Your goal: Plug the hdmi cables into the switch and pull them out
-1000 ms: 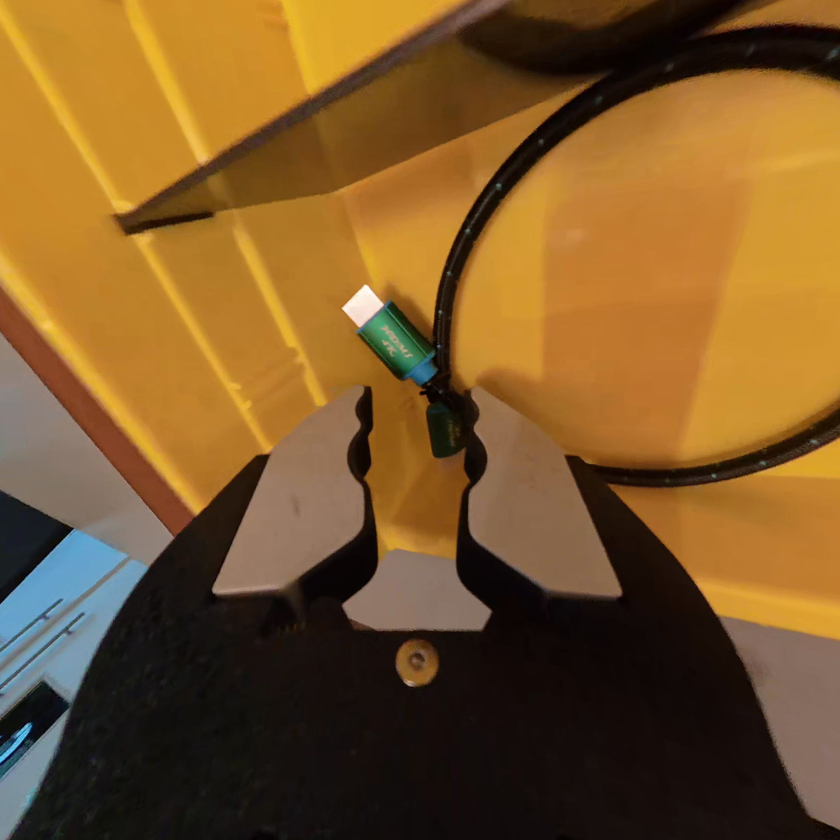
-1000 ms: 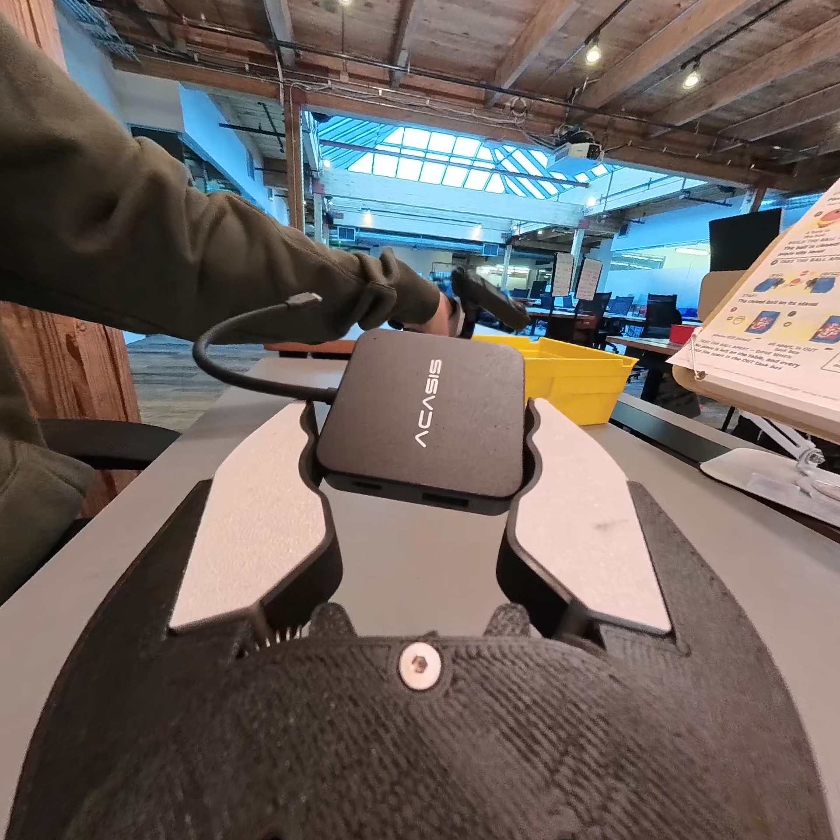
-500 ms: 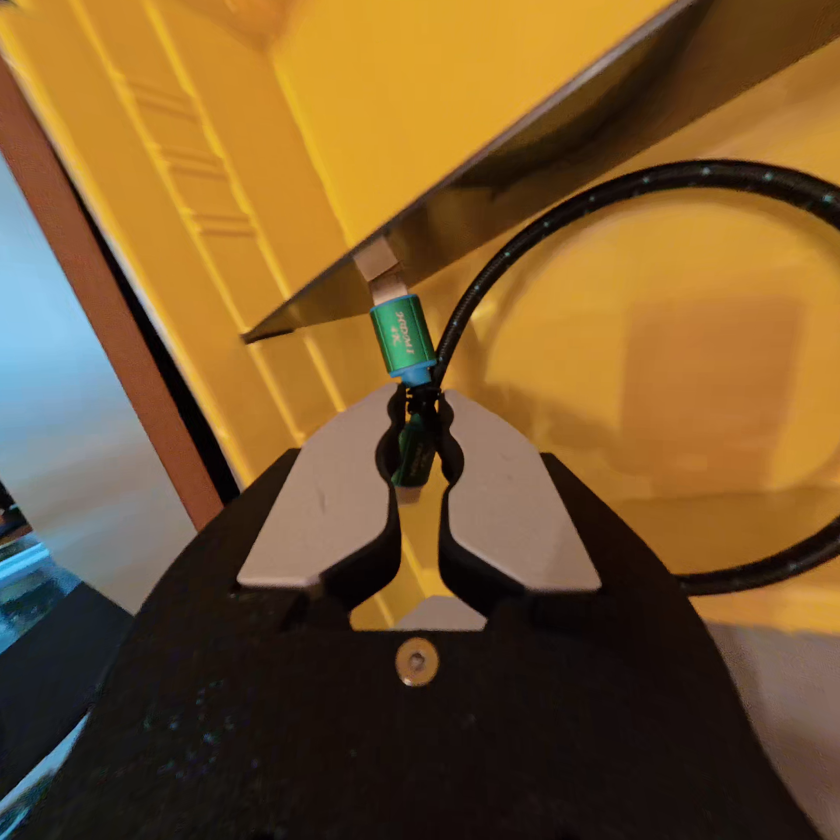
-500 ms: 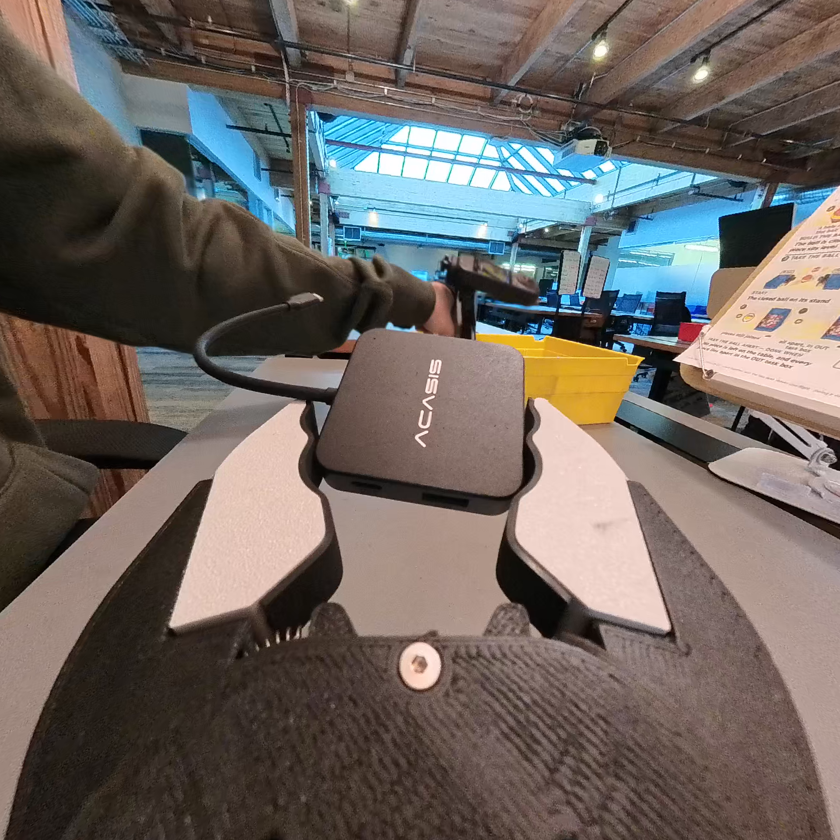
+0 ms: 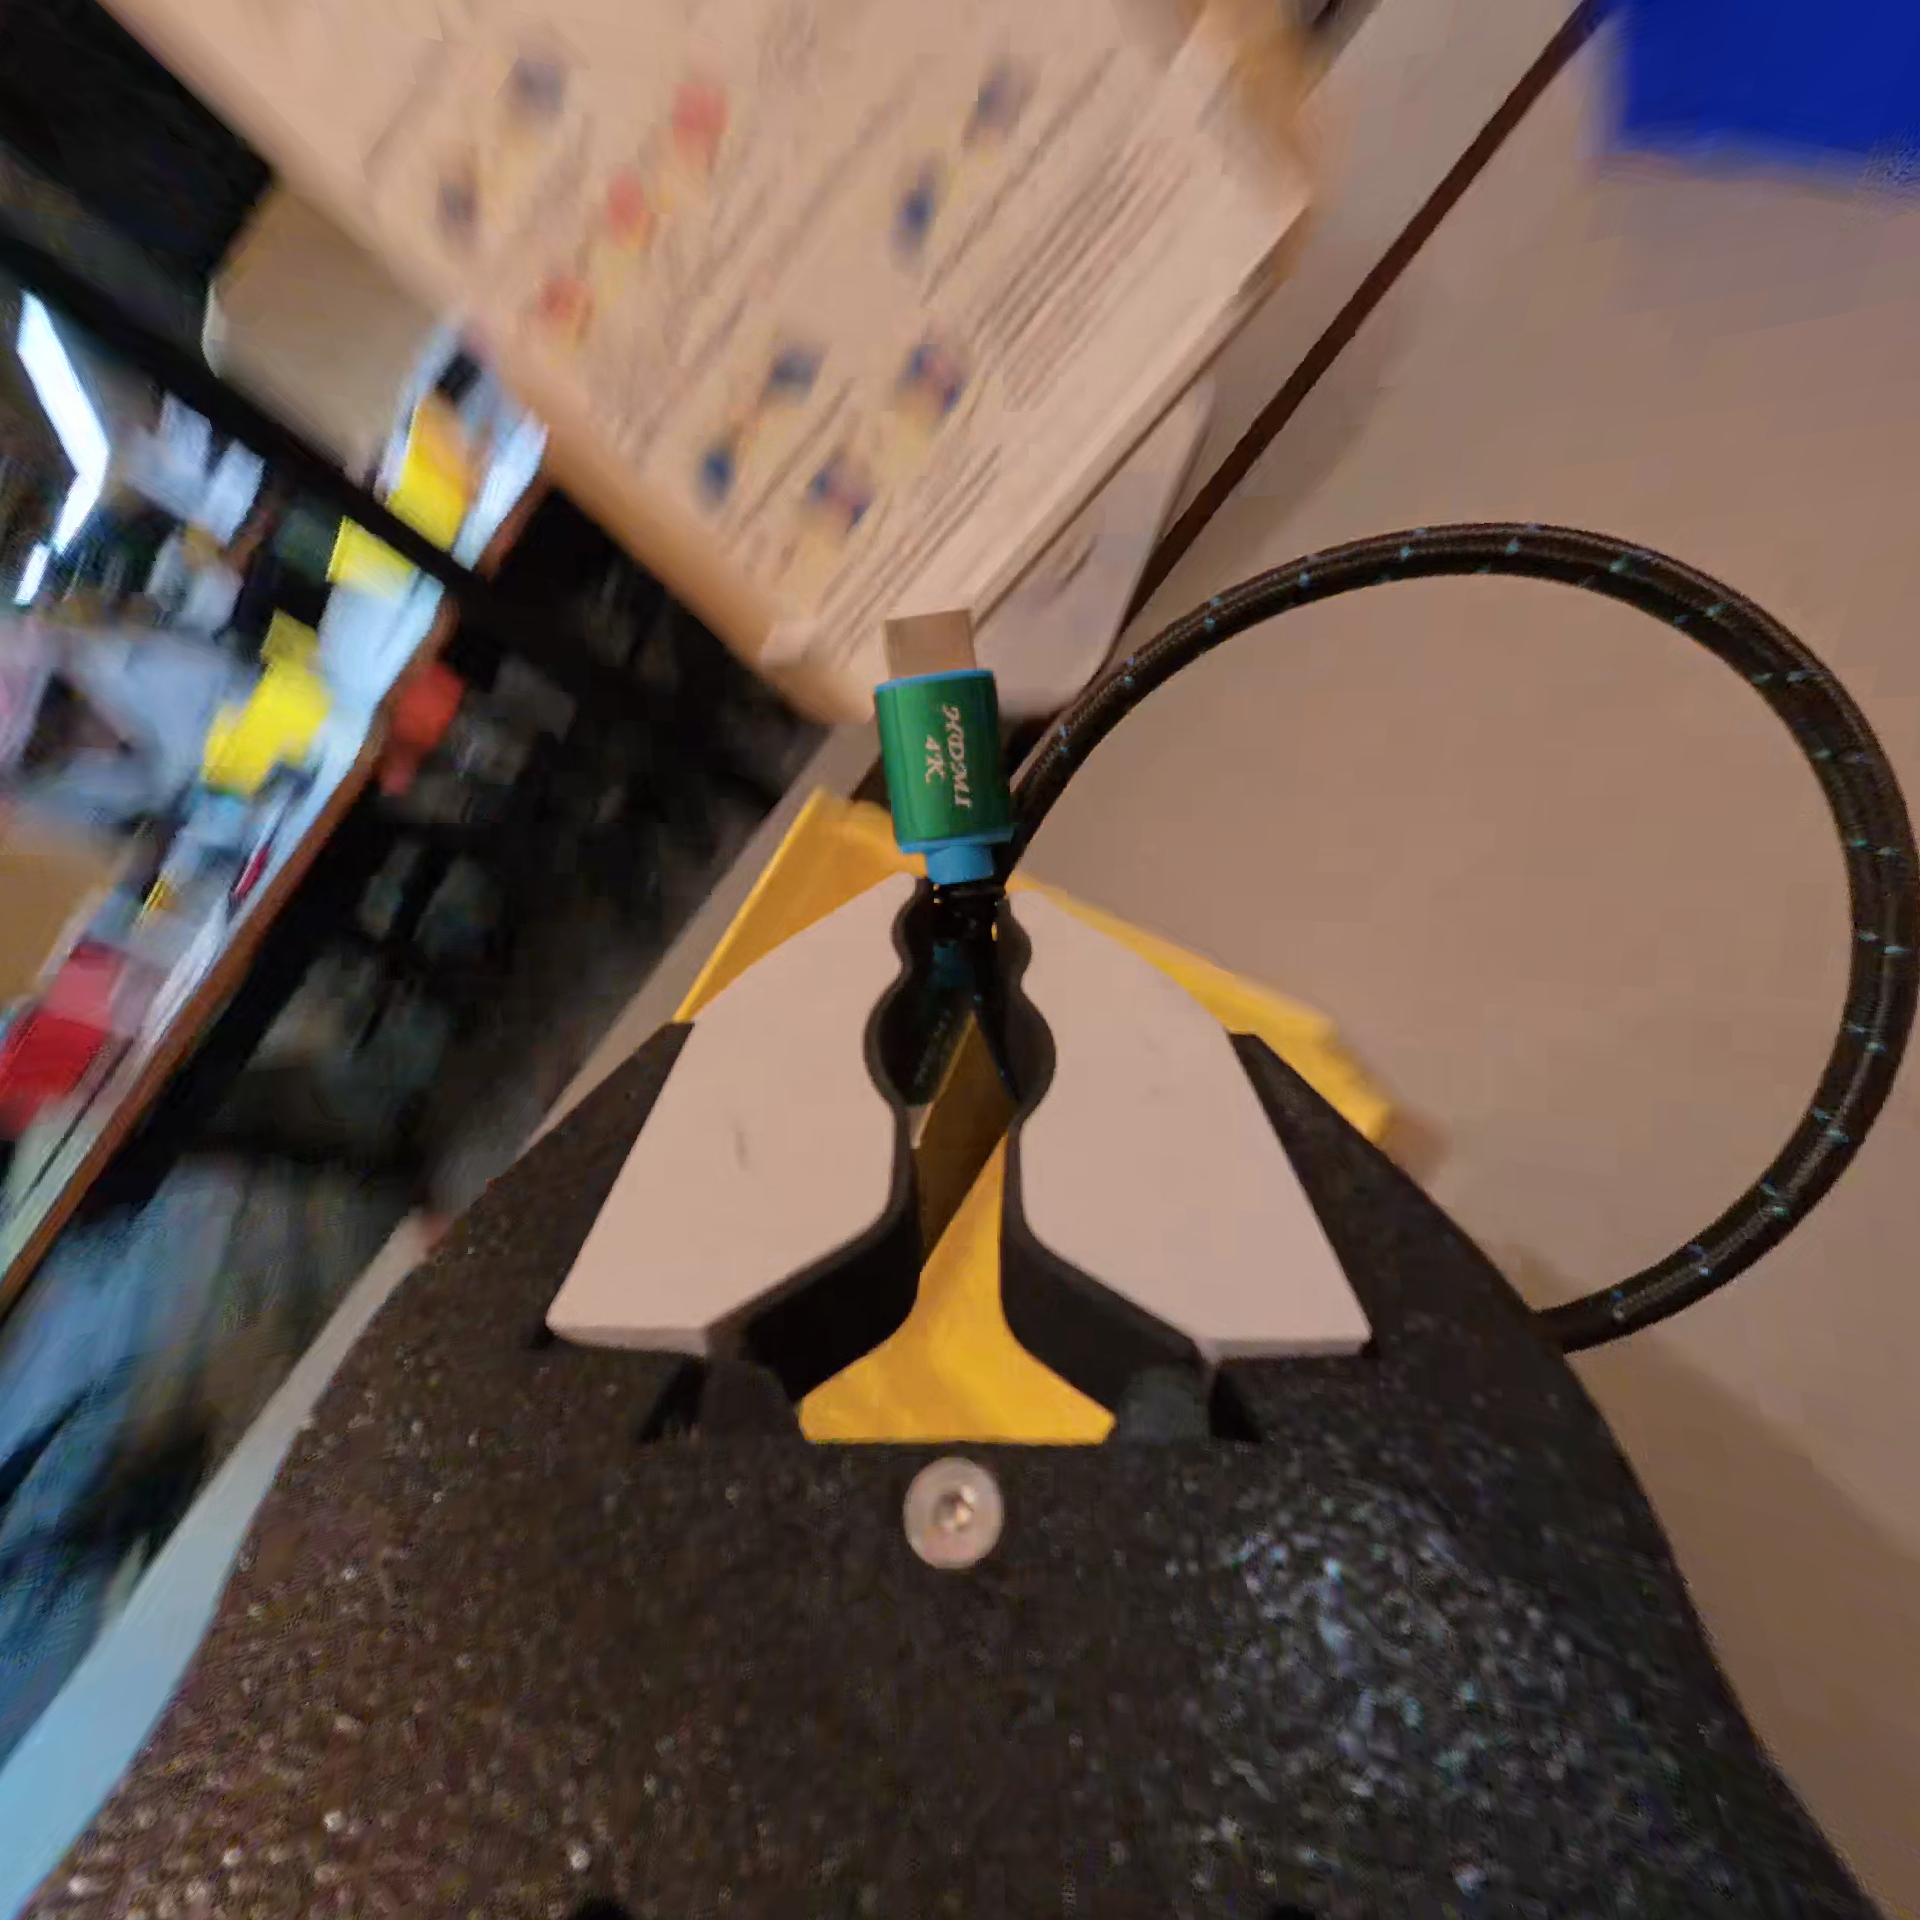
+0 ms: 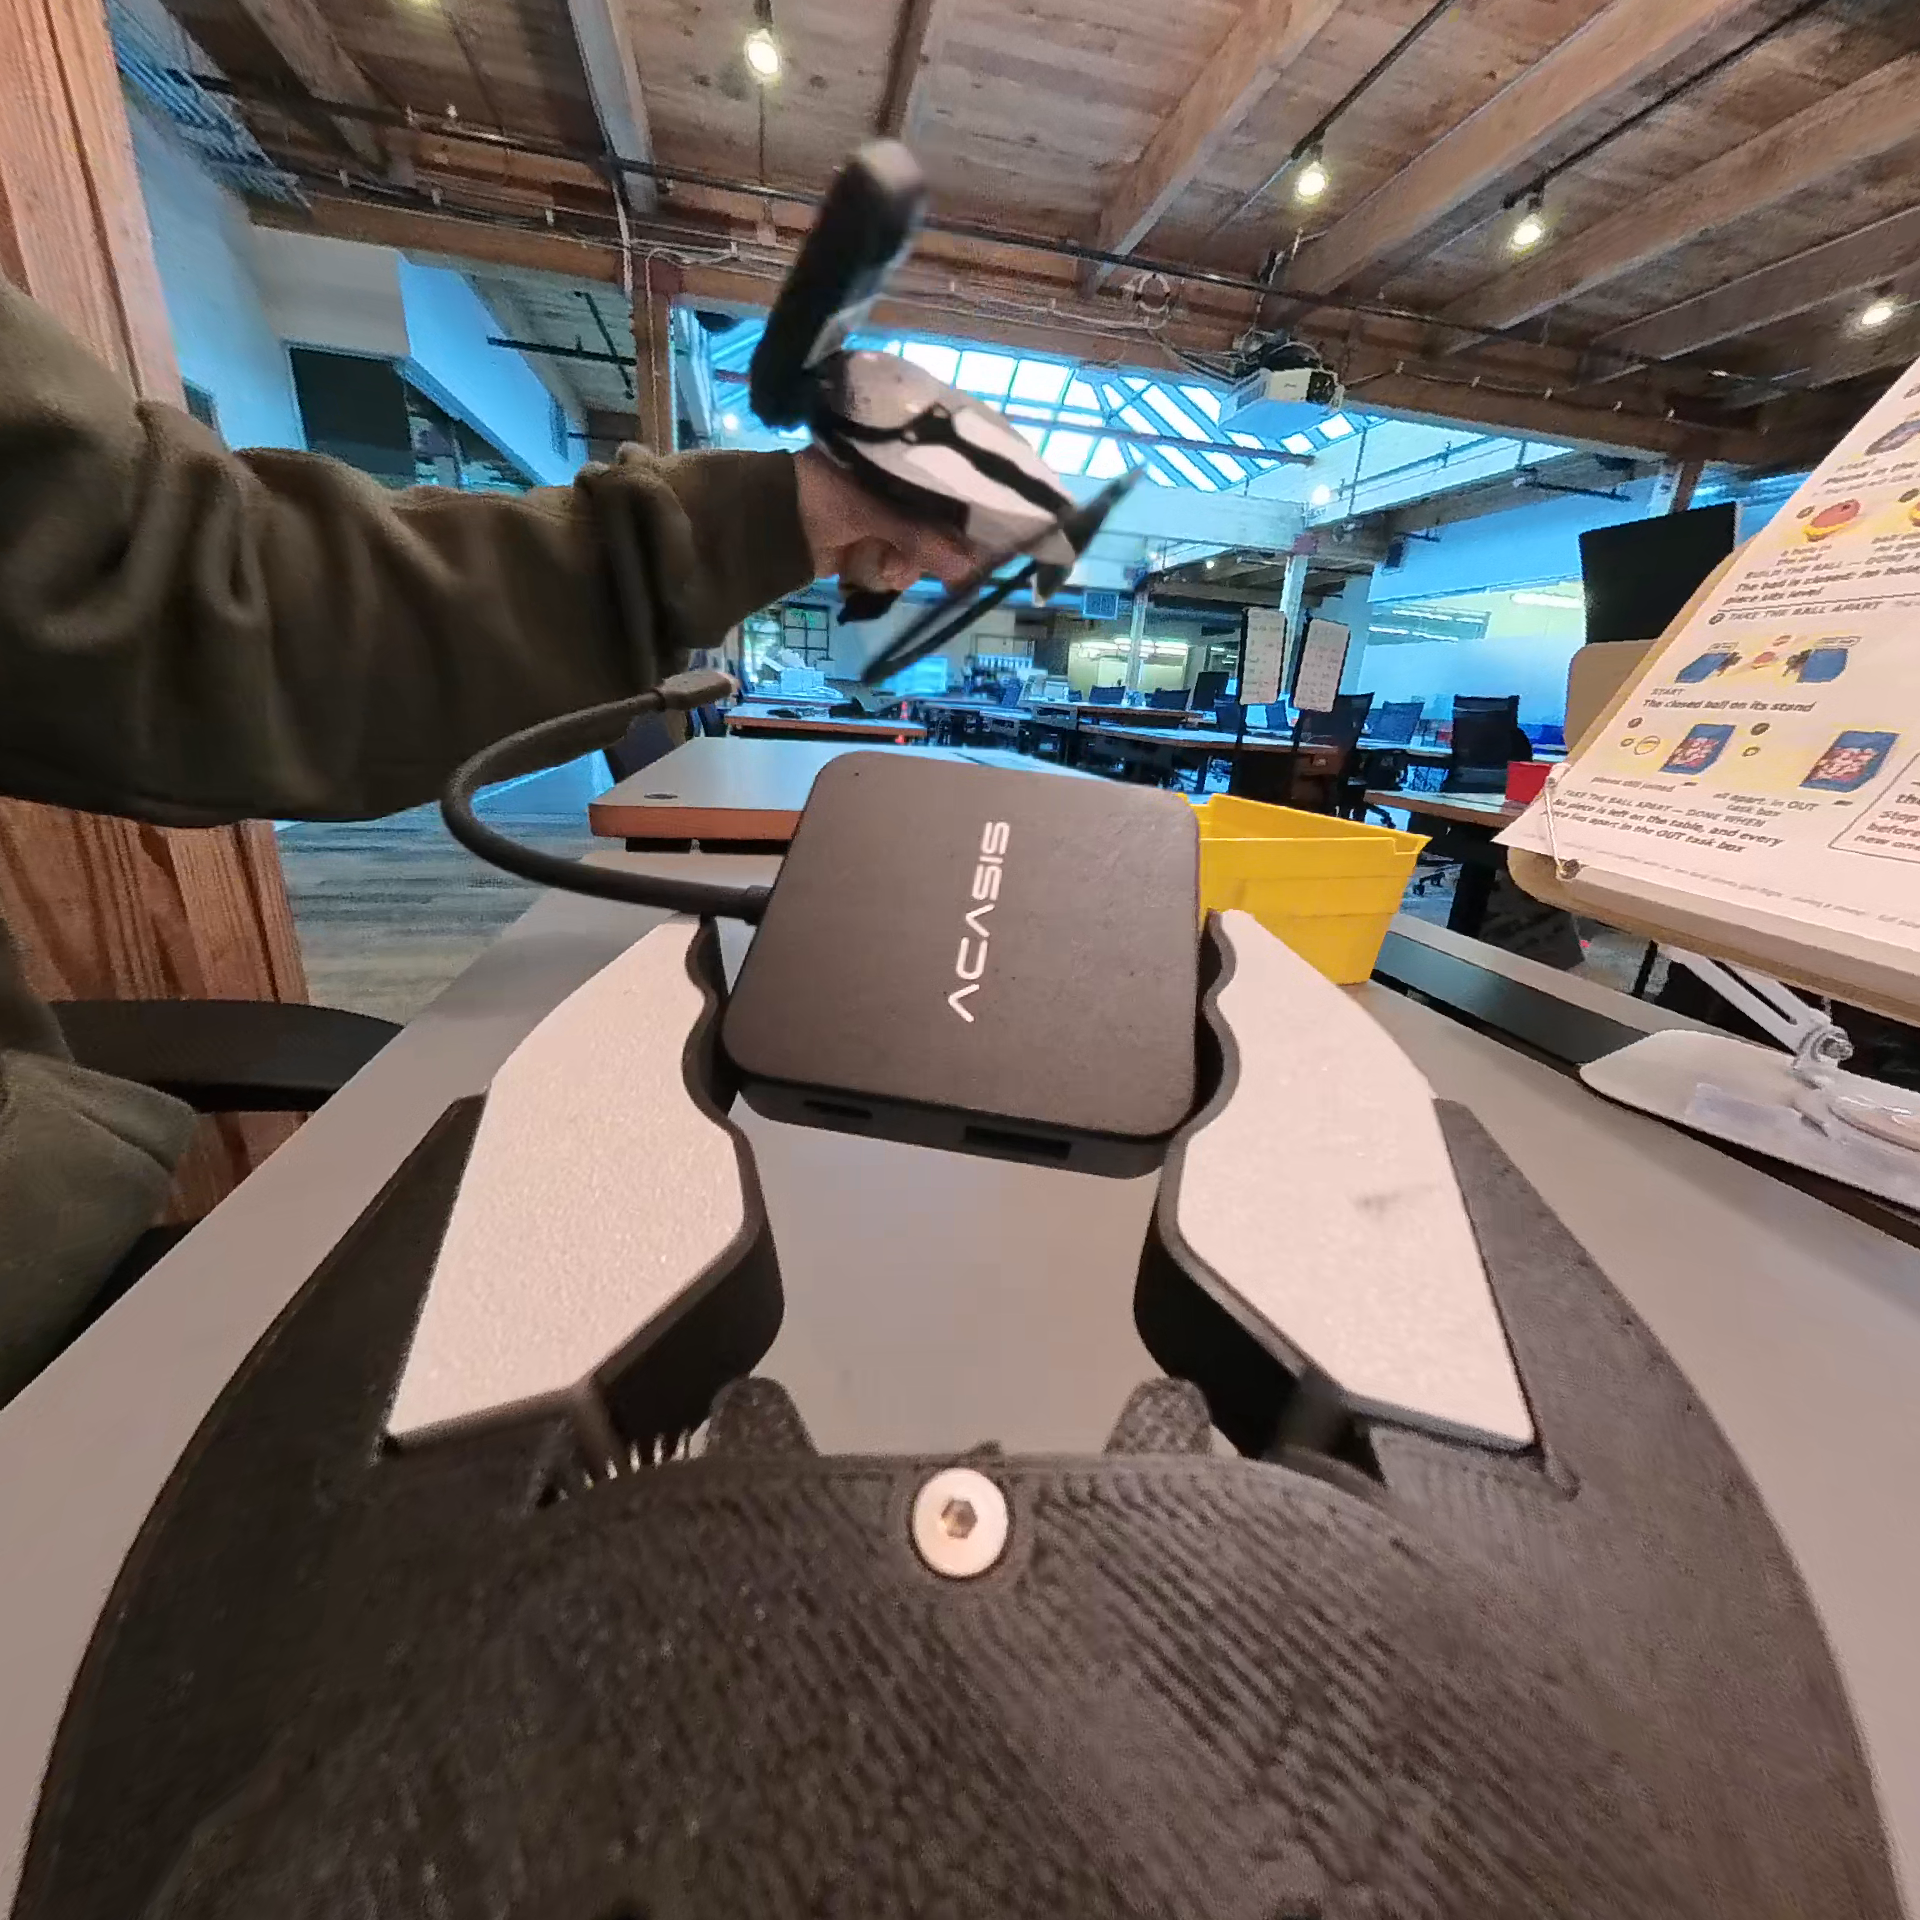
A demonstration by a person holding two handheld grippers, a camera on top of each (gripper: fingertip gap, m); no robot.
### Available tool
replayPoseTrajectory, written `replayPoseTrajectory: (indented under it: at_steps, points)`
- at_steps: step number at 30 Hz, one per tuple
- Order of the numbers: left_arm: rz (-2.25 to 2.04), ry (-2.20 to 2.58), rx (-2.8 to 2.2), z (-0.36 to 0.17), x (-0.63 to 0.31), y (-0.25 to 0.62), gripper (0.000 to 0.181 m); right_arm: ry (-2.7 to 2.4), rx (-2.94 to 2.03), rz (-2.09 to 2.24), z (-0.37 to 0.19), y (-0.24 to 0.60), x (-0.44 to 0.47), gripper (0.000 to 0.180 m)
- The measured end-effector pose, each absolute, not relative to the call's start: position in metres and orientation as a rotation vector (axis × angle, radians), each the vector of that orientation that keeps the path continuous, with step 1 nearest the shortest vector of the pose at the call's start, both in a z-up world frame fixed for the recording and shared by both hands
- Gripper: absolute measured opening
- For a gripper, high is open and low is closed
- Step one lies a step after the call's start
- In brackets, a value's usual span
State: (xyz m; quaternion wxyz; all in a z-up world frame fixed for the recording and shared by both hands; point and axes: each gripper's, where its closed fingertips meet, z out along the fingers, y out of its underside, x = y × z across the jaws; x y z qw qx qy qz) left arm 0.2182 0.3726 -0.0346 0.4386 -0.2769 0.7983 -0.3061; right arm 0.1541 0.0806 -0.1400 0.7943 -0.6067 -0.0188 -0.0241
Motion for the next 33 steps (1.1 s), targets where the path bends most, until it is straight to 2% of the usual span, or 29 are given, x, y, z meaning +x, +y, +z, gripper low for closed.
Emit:
replayPoseTrajectory:
  at_steps: [1,5,8,15,20,33]
  points:
    - [-0.896,1.985,-0.604,-0.028,0.21,0.354,0.011,-0.041,-1.303,-0.052,-0.14,0.08,0.154,0.086]
    - [-1.222,1.989,-0.494,-0.022,0.187,0.317,0.01,-0.053,-1.307,-0.061,-0.14,0.081,0.152,0.087]
    - [-1.281,2.1,-0.446,-0.042,0.174,0.296,0.01,-0.061,-1.308,-0.058,-0.14,0.081,0.151,0.086]
    - [-0.814,2.551,-0.402,-0.117,0.155,0.261,0.01,-0.157,-1.358,0.004,-0.146,0.082,0.136,0.086]
    - [-0.509,2.784,-0.232,-0.132,0.146,0.236,0.01,-0.234,-1.459,0.013,-0.157,0.082,0.127,0.086]
    - [-0.475,2.971,0.071,-0.156,0.132,0.13,0.01,-0.396,-1.765,-0.103,-0.159,0.051,0.117,0.087]
